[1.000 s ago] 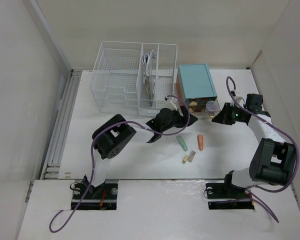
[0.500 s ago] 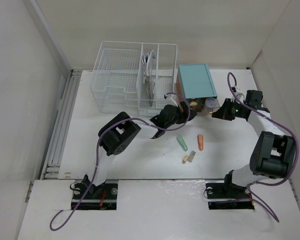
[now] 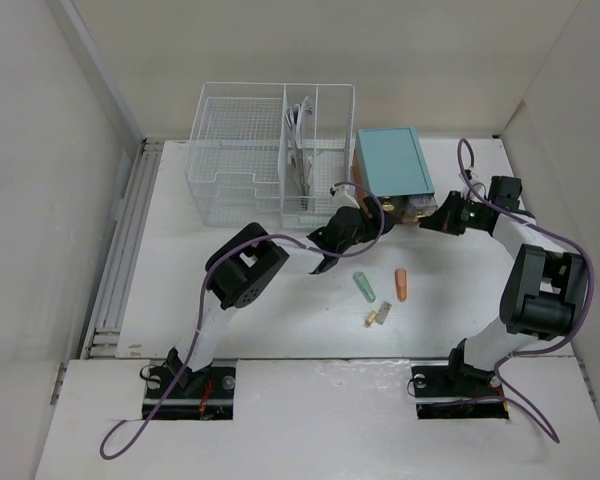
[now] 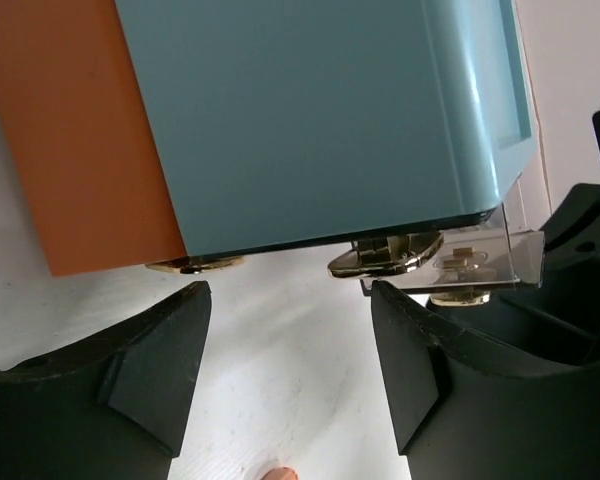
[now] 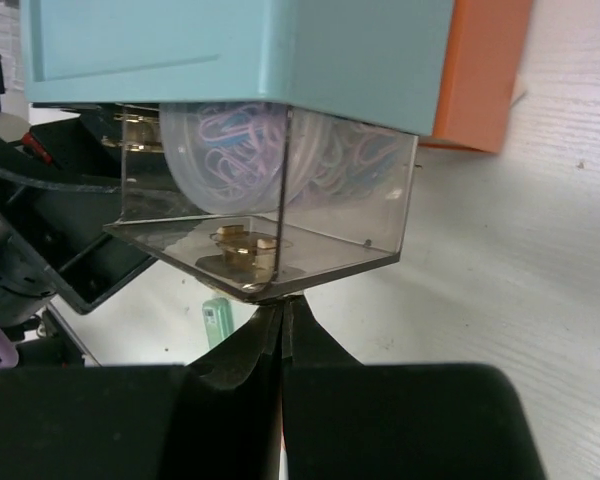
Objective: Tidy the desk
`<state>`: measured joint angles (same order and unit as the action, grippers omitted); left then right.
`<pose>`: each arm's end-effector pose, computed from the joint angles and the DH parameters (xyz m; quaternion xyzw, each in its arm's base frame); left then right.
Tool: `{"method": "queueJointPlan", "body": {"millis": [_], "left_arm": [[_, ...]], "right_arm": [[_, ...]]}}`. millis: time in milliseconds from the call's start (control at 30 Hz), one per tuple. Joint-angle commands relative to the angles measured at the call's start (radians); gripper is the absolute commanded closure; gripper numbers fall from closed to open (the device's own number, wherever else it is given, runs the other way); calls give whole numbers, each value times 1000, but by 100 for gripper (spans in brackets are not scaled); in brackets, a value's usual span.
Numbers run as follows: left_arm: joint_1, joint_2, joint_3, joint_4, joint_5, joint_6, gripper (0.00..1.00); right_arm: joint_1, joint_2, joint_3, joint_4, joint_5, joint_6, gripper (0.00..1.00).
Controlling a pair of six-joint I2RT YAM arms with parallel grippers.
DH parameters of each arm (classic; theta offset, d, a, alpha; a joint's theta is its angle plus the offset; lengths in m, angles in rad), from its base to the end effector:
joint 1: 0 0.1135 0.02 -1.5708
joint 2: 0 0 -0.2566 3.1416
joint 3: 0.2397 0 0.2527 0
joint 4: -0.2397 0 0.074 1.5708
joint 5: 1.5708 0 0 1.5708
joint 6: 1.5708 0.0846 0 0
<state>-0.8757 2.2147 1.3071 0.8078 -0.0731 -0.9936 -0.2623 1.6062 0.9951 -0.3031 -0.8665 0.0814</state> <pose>0.3442 -0.4031 0.1464 -0.0681 0.7383 -0.5233 0.4201 0.3481 -0.0267 0.1762 0.0136 0.8696 0.3693 0.3273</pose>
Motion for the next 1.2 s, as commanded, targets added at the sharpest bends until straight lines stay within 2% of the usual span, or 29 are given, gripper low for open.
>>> {"method": "queueJointPlan", "body": {"millis": [0, 400, 667, 833, 1167], "left_arm": [[3, 5, 17, -27, -89, -5, 37], [-127, -122, -144, 5, -286, 9, 37], [-128, -69, -135, 71, -362, -86, 37], [-128, -50, -112, 71, -424, -138, 37], [-109, -1, -26, 8, -453, -195, 37]], "right_arm": [[-6, -8, 46, 78, -60, 26, 100], [-15, -31, 37, 96, -78, 35, 100], [-15, -11, 37, 105, -89, 44, 100], [-15, 0, 37, 116, -98, 54, 100], [-15, 29, 56, 153, -98, 83, 100]]}}
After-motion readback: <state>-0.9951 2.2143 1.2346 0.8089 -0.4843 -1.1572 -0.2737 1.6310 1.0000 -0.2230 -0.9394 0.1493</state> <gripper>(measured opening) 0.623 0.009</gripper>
